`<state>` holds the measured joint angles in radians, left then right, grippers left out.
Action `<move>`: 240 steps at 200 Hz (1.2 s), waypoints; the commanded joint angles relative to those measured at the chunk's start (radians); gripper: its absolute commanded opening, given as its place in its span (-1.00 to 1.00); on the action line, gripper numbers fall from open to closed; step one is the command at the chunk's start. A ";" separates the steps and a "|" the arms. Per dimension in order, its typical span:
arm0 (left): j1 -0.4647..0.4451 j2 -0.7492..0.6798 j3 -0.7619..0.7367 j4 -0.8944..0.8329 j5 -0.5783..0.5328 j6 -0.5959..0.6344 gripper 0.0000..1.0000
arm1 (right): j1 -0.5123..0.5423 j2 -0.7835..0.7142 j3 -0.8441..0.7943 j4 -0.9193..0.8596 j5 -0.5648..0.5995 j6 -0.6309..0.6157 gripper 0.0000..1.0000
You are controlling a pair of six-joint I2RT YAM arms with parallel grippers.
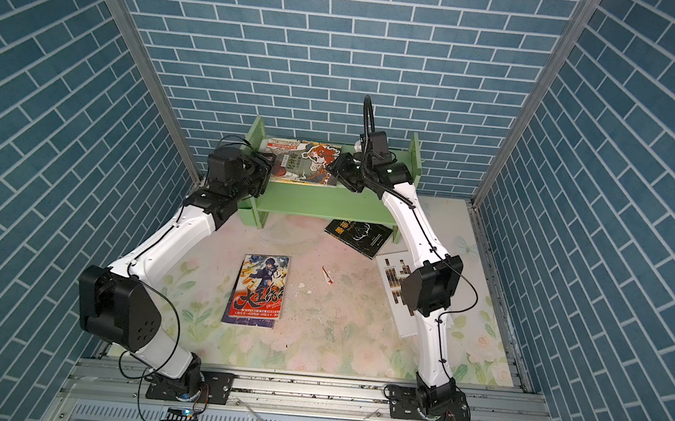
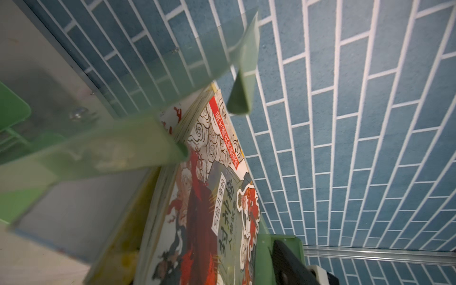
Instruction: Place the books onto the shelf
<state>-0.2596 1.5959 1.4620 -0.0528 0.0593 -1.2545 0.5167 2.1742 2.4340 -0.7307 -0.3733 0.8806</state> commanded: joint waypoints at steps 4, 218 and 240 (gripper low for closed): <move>0.003 -0.043 0.063 -0.105 -0.041 0.006 0.45 | 0.008 0.001 -0.001 0.022 0.005 -0.035 0.05; 0.027 -0.049 0.239 -0.499 -0.078 0.096 0.99 | 0.008 -0.059 -0.100 0.083 0.010 -0.038 0.05; 0.019 -0.052 0.214 -0.474 -0.042 0.080 0.99 | 0.007 -0.062 -0.100 0.086 0.008 -0.043 0.05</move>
<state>-0.2367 1.5745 1.6844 -0.5251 -0.0132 -1.1889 0.5167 2.1464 2.3444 -0.6403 -0.3618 0.8623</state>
